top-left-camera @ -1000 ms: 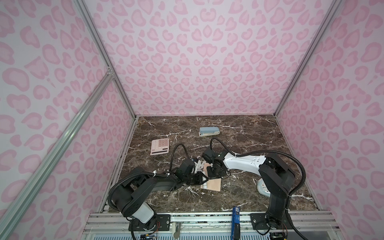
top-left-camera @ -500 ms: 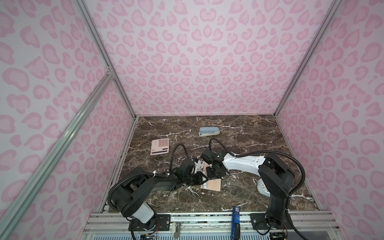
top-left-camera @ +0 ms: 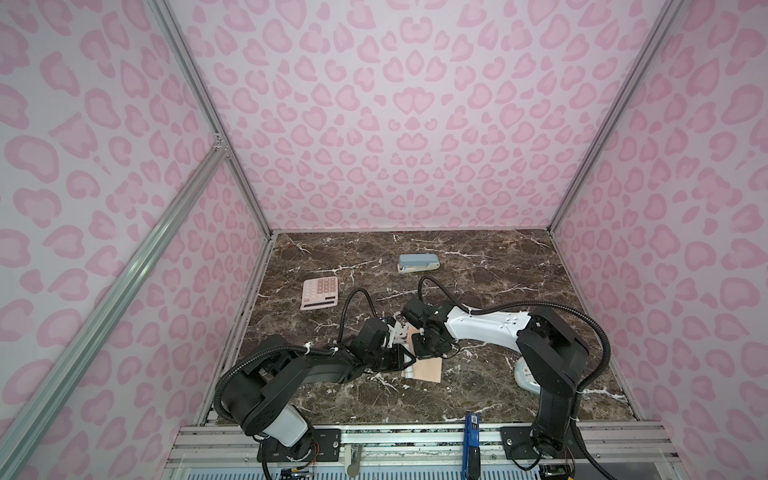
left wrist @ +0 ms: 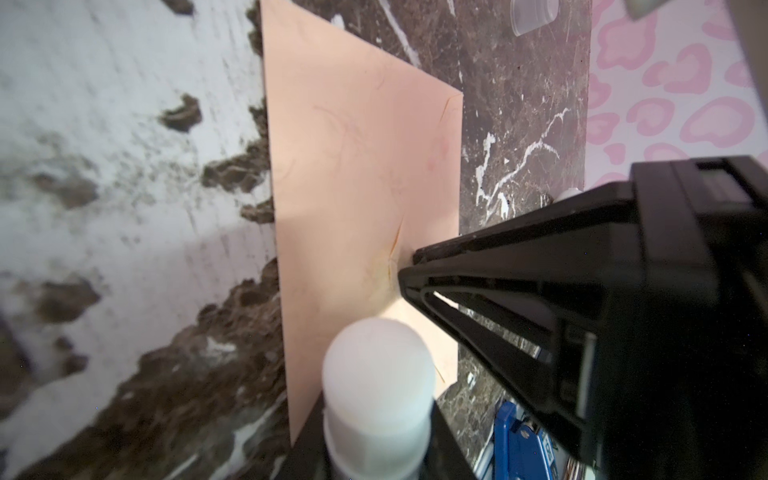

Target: Place the letter into the envelope and seal it

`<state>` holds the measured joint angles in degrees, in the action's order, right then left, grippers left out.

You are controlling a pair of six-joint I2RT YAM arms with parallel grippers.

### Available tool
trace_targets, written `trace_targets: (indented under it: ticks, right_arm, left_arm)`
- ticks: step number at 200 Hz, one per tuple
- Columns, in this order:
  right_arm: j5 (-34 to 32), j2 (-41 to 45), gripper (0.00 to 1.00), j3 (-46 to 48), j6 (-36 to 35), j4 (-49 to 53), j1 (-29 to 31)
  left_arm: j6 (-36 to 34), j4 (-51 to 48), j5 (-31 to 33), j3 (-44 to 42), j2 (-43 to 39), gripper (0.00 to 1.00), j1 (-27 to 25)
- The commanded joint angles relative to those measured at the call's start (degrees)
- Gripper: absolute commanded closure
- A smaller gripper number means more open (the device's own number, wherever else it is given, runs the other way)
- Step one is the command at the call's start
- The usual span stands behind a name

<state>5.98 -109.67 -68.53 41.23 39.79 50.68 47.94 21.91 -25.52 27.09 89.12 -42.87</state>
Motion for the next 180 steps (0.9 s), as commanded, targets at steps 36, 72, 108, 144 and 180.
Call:
trace_targets:
  ticks: [36,72,108,144,180]
  right_arm:
    - [4.6,-3.7,0.79,1.9,-0.4,0.0,0.3]
    - [4.7,-2.8,0.77,2.0,-0.6,0.2,0.1]
    - [4.3,-0.4,0.77,1.1,-1.3,2.2,-0.4]
    - [4.7,3.4,0.74,0.0,-2.0,4.7,-1.6]
    - [4.8,8.2,0.67,-0.9,-2.6,7.1,-3.5]
  left_arm:
    - [-0.3,-0.5,0.5,-0.1,-0.2,0.96,0.1]
    - [-0.4,-0.9,0.4,0.4,0.3,0.96,0.1]
    - [-1.8,-3.9,0.4,1.8,0.4,0.96,0.1]
    - [-3.8,-7.9,0.6,3.3,0.1,0.96,0.4]
    - [-4.8,-10.5,1.7,4.0,-1.2,0.96,0.6]
